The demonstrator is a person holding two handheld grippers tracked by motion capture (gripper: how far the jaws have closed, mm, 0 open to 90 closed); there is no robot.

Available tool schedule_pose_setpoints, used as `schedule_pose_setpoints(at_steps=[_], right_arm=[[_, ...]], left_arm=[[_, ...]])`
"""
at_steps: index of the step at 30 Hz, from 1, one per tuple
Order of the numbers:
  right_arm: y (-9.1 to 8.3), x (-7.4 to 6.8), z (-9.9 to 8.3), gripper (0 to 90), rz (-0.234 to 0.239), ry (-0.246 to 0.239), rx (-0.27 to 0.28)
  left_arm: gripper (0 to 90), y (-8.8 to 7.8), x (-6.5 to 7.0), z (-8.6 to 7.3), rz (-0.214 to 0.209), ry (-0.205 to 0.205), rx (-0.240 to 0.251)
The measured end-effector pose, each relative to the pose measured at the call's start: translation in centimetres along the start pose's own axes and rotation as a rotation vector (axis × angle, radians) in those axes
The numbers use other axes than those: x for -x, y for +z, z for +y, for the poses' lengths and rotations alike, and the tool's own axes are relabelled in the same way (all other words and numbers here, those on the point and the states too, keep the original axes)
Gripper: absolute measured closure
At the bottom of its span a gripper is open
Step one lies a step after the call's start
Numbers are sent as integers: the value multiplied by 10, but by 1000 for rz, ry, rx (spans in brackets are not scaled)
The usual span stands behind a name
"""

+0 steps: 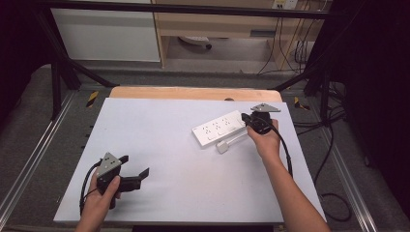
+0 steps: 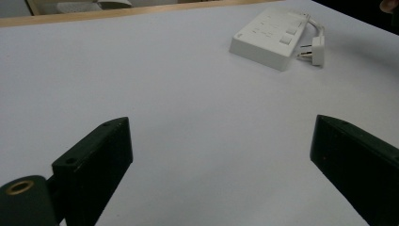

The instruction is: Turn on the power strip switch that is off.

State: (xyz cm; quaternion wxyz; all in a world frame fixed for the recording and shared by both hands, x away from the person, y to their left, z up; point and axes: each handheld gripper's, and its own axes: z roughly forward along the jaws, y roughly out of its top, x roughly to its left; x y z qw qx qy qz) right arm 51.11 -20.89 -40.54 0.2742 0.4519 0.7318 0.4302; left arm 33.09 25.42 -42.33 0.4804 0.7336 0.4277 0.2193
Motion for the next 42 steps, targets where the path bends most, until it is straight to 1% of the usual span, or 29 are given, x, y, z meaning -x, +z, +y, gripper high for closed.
schedule_pose_setpoints(at_steps=[2,6,7,10,11,17,23,32,42], right_arm=[[2,0,-1,900,-3,-6,0],[5,1,-3,900,-2,-2,-9],[6,1,-4,900,-1,-9,-11],[9,1,-6,900,3,-1,-19],[10,1,-7,900,3,-9,-22],[14,0,-10,900,5,-1,-33],[20,-1,-14,900,6,-7,-45],[24,-2,-16,900,6,3,-51],[28,-1,-19,900,4,14,-56]], left_arm=[[63,0,0,0,0,-1,0],[63,0,0,0,1,-1,0],[64,0,0,0,1,0,0],[64,0,0,0,0,2,2],[63,0,0,0,0,4,2],[64,0,0,0,1,6,1],[63,0,0,0,1,8,0],[64,-1,0,1,6,17,0],[64,0,0,1,6,17,-1]])
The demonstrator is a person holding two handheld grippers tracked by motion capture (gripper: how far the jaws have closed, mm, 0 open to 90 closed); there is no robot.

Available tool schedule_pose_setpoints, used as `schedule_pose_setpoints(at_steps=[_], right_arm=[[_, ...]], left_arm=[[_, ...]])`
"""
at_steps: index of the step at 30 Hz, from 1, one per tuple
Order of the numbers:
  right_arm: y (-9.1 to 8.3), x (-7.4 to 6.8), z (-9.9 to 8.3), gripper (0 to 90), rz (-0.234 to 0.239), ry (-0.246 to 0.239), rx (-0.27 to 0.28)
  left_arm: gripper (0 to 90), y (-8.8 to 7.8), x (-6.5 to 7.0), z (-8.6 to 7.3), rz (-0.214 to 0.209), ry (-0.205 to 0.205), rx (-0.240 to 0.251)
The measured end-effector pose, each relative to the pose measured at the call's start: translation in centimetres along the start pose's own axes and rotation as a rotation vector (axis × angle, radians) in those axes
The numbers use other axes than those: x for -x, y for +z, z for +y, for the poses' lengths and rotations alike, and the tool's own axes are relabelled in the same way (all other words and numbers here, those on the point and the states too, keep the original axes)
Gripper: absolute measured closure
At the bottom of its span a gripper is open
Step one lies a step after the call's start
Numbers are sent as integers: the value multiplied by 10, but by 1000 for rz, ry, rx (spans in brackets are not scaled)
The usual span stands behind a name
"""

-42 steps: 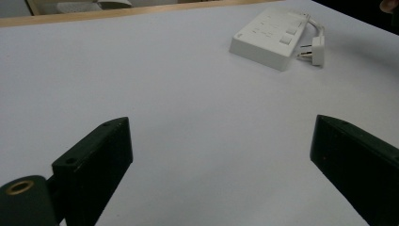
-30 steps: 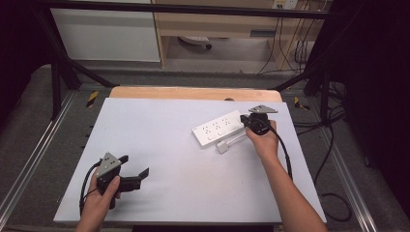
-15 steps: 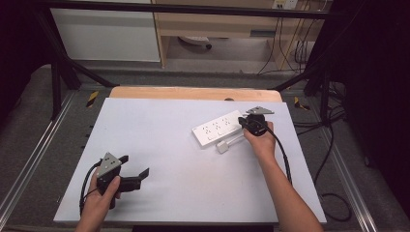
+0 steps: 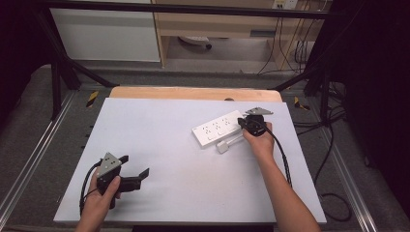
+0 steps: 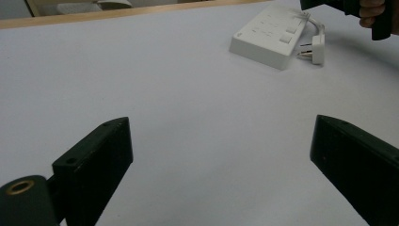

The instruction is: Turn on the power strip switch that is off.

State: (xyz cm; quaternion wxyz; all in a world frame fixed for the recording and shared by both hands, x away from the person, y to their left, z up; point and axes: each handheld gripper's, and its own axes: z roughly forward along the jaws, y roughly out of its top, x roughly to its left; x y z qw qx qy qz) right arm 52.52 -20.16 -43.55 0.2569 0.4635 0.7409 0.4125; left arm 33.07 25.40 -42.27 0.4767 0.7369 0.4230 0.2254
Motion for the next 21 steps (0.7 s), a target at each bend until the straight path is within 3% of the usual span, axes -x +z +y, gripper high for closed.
schedule_pose_setpoints(at_steps=[21], right_arm=[[4,-4,-2,900,21,14,3]], left_arm=[[64,0,0,0,0,-1,-1]])
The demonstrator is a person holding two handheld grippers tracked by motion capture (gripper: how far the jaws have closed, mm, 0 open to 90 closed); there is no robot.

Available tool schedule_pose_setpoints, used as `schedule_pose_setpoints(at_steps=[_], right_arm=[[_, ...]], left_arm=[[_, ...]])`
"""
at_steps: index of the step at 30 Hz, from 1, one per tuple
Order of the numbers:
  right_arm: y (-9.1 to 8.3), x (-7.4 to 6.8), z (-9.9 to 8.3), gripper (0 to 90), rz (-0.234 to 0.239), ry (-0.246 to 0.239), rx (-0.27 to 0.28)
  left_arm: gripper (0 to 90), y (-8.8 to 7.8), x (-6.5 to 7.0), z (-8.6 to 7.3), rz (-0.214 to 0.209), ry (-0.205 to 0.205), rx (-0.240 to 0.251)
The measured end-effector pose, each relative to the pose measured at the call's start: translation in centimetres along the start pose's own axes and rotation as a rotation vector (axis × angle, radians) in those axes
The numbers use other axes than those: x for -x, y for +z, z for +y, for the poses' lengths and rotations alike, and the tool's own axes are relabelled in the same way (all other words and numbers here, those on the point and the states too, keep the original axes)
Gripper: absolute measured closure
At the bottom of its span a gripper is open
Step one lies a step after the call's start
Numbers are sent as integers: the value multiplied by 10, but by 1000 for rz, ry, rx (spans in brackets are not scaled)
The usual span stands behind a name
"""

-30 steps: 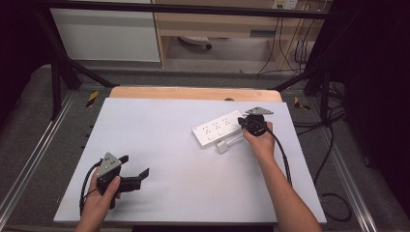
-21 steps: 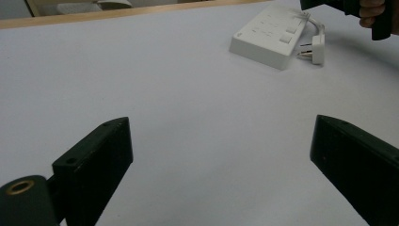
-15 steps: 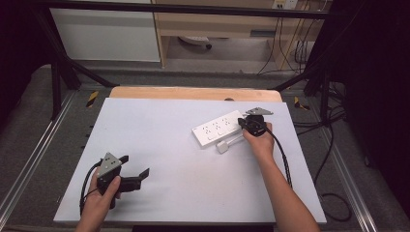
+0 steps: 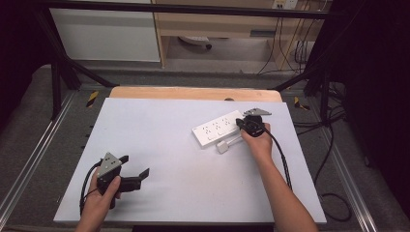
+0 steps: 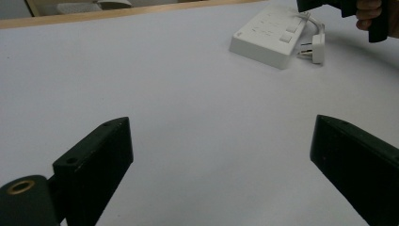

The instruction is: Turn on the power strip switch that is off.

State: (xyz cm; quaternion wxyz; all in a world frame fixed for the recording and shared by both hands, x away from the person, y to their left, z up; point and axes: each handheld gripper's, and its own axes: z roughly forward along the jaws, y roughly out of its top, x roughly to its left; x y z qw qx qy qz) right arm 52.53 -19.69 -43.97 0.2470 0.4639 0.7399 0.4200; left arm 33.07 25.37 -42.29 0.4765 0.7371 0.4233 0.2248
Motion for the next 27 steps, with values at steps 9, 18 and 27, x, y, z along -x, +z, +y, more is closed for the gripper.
schedule_pose_setpoints(at_steps=[9,18,27], right_arm=[[0,-7,-1,900,22,-3,1],[0,-10,-2,900,31,-5,-3],[0,-12,-2,900,27,-8,-1]], left_arm=[[65,0,0,0,1,-1,-2],[65,0,0,0,3,4,0],[64,-1,0,0,4,6,1]])
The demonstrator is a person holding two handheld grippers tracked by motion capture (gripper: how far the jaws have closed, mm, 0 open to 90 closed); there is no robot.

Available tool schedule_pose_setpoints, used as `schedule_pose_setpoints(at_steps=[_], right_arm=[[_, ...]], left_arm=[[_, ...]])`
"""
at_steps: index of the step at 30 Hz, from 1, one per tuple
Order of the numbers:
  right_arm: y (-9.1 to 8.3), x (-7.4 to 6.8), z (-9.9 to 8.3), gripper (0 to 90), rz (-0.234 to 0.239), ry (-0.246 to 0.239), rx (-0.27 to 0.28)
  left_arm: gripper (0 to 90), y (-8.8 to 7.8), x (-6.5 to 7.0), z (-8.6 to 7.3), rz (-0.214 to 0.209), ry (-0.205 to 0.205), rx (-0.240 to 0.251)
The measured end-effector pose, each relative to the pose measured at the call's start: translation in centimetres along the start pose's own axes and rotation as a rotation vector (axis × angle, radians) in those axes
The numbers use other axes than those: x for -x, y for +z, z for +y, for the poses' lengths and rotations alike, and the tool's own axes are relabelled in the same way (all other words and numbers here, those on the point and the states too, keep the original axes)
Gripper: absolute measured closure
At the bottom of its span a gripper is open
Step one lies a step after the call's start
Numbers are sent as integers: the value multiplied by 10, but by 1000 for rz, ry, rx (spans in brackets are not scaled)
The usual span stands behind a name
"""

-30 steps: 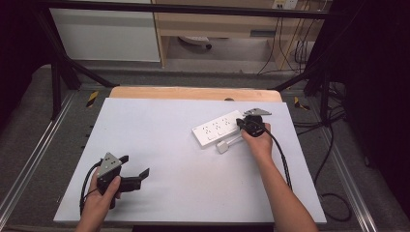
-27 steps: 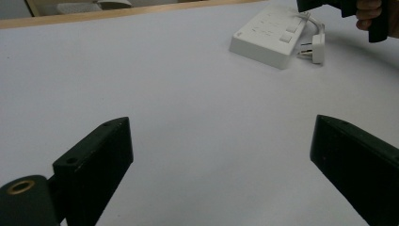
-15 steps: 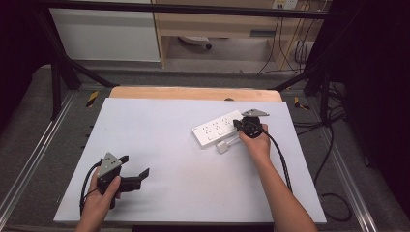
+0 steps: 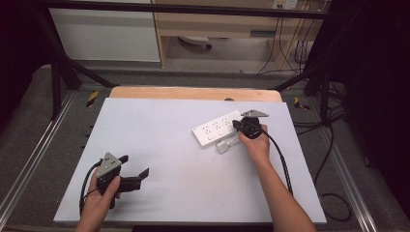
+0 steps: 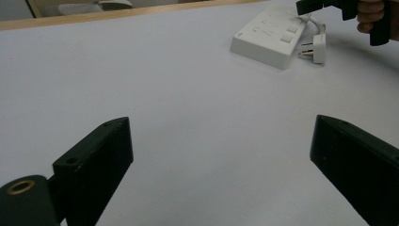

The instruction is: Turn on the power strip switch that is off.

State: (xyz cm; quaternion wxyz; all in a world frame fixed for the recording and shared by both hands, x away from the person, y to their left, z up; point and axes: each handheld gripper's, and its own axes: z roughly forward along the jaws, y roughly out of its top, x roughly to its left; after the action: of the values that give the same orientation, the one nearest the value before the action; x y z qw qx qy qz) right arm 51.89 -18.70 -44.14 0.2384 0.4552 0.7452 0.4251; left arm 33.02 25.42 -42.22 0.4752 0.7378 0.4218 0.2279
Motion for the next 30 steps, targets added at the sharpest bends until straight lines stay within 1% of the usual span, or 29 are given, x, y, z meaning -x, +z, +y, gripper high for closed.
schedule_pose_setpoints(at_steps=[15,18,19,22,30], right_arm=[[1,-2,-4,900,1,-8,5],[2,-1,-5,900,-2,-17,14],[1,-2,-6,900,-3,-8,19],[1,-2,-8,900,-1,-11,30],[0,-1,-10,900,5,-16,42]], left_arm=[[65,0,0,0,-2,-2,1],[65,0,1,0,-2,-2,2],[65,0,1,0,-2,-2,2],[64,0,1,0,-2,-1,2],[65,0,1,0,-1,1,-1]])
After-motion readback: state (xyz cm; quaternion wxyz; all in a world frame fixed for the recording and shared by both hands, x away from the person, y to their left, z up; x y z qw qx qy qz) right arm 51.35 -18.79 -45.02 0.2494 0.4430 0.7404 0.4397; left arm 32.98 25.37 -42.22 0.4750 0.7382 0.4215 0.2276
